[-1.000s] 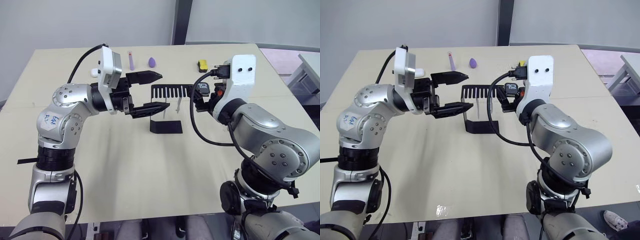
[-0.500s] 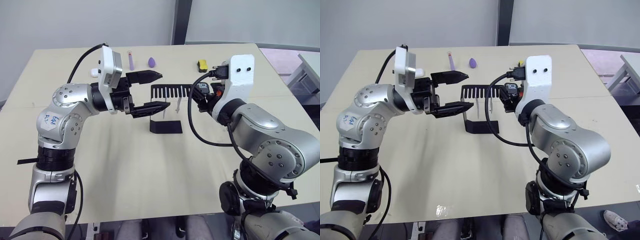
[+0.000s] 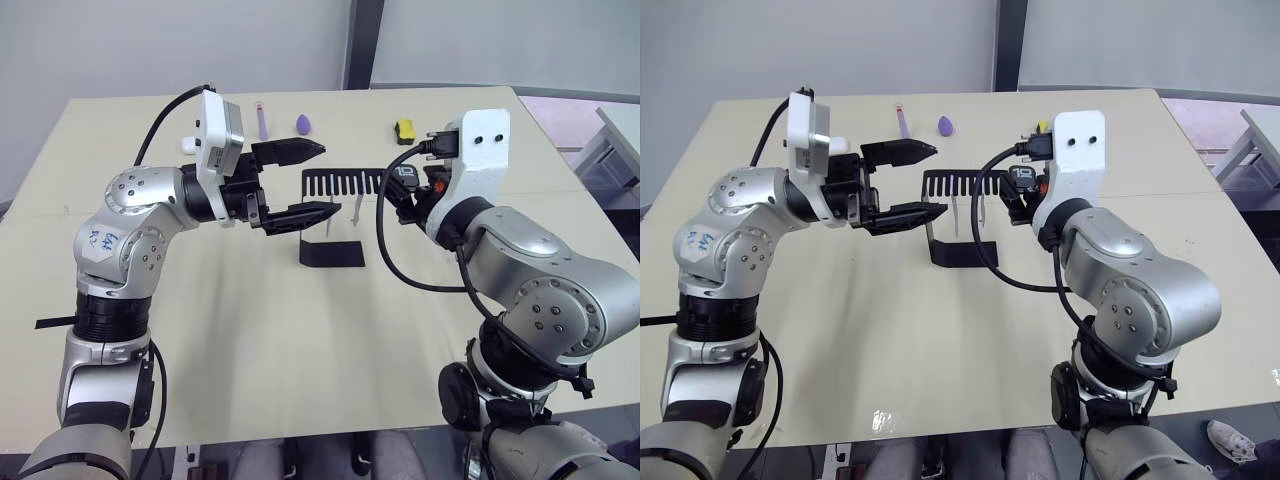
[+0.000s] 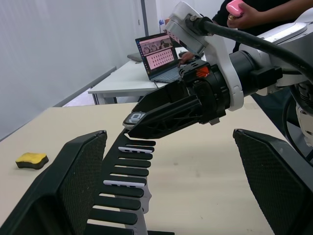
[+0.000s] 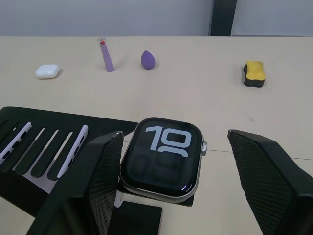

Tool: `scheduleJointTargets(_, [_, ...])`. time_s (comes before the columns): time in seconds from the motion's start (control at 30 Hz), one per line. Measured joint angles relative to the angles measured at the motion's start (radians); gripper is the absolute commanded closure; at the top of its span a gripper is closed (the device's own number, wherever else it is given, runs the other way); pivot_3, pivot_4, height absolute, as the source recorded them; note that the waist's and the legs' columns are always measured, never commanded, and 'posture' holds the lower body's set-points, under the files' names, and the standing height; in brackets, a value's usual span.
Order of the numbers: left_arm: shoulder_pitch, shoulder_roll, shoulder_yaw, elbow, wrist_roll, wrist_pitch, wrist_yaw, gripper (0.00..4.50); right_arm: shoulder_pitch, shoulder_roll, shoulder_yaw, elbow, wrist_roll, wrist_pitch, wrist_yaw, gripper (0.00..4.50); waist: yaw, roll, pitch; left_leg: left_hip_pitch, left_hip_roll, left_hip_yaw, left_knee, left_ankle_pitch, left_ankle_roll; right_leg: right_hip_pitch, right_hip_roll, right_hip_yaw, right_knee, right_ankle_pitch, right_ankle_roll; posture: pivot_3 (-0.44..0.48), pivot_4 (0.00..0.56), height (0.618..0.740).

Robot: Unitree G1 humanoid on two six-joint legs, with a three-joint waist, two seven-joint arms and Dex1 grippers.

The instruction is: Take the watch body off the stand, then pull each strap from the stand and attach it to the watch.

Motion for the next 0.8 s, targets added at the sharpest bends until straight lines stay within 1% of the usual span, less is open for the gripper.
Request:
scheduleJointTargets(0.07, [0.000,0.000,0.000,0.000,0.000,0.000,0.000,0.00,-0.003,0.000,0.006,-0.001,-0.002,0.000,0.008,2.71,0.000,0.000,0.000,0.000,0.000,0.000,0.000,0.000,0.000,0.000,0.000,0.000,0.000,0.000,0.000,0.000,0.150,0.740])
scheduleJointTargets(0.1, [0.000,0.000,0.000,0.000,0.001,-0.001,0.000,0.00,-0.005,0.000,0.008,-0.003,-0.007,0.000,0.009,2.85,0.000,0.000,0.000,0.000,0.000,0.000,0.000,0.000,0.000,0.000,0.000,0.000,0.000,0.000,0.000,0.000,0.150,0.740])
scheduleJointTargets(0.37, [0.000,0.000,-0.004,0.009,0.036,-0.039,-0.004,0.00,-0.012,-0.021,0.026,-0.036,-0.022,0.000,0.041,2.85,0.000,0.000,0.000,0.000,0.000,0.000,0.000,0.000,0.000,0.000,0.000,0.000,0.000,0.000,0.000,0.000,0.150,0.740])
scheduleJointTargets(0.53, [-0.010,0.001,-0.011,0.011,0.034,-0.036,-0.026,0.00,-0.037,-0.098,0.009,-0.058,-0.012,-0.019,0.112,2.85,0.000,0.000,0.000,0.000,0.000,0.000,-0.001,0.000,0.000,0.000,0.000,0.000,-0.001,0.000,0.000,0.000,0.150,0.740])
scheduleJointTargets(0.6, [-0.012,0.010,-0.008,0.007,0.008,-0.006,-0.041,0.00,-0.034,-0.164,-0.044,-0.081,0.022,-0.019,0.183,2.85,0.002,0.000,0.000,0.000,0.000,0.000,-0.001,0.000,0.000,0.000,0.000,0.000,-0.001,0.000,0.000,0.000,0.150,0.740])
scheduleJointTargets(0.67, [-0.005,0.044,0.004,-0.012,-0.042,0.048,-0.066,0.00,-0.004,-0.256,-0.137,-0.113,0.078,-0.022,0.290,2.85,0.003,0.000,0.000,0.000,0.000,0.000,-0.003,0.000,0.000,0.000,0.000,0.000,-0.002,0.000,0.000,0.000,0.150,0.740])
scheduleJointTargets(0.73, [0.011,0.080,0.023,-0.043,-0.090,0.093,-0.093,0.00,0.078,-0.339,-0.227,-0.143,0.141,-0.039,0.399,2.85,0.003,0.000,0.000,0.000,-0.001,0.000,-0.006,0.000,0.000,0.000,0.000,0.000,-0.005,0.000,0.000,0.000,0.150,0.740])
scheduleJointTargets(0.77, [0.037,0.112,0.041,-0.066,-0.121,0.120,-0.113,0.00,0.168,-0.392,-0.287,-0.167,0.194,-0.050,0.479,2.85,0.004,0.000,0.000,0.001,-0.001,0.000,-0.009,0.000,0.000,0.001,0.000,0.000,-0.006,0.000,0.000,0.000,0.150,0.740])
scheduleJointTargets(0.8, [0.053,0.131,0.047,-0.072,-0.137,0.139,-0.128,0.00,0.234,-0.419,-0.323,-0.177,0.221,-0.067,0.529,2.85,0.004,0.000,0.000,0.002,-0.001,0.000,-0.010,0.000,0.000,0.001,0.000,-0.001,-0.007,0.000,0.001,0.000,0.150,0.740])
